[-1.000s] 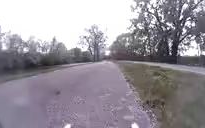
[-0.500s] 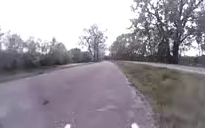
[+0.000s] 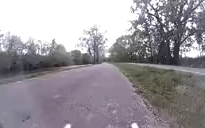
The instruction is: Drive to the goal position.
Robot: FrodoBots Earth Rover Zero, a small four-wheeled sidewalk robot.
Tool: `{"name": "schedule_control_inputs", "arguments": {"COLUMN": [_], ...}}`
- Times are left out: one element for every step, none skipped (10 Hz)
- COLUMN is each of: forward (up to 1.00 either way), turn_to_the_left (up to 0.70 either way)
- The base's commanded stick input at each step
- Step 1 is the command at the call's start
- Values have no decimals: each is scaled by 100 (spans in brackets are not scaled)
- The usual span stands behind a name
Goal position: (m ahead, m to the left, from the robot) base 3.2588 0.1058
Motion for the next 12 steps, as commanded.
{"name": "schedule_control_inputs", "arguments": {"forward": [100,100,100,100,100,100,100,100,100,100,100,100], "turn_to_the_left": [0,0,0,0,0,0,0,0,0,0,0,0]}}
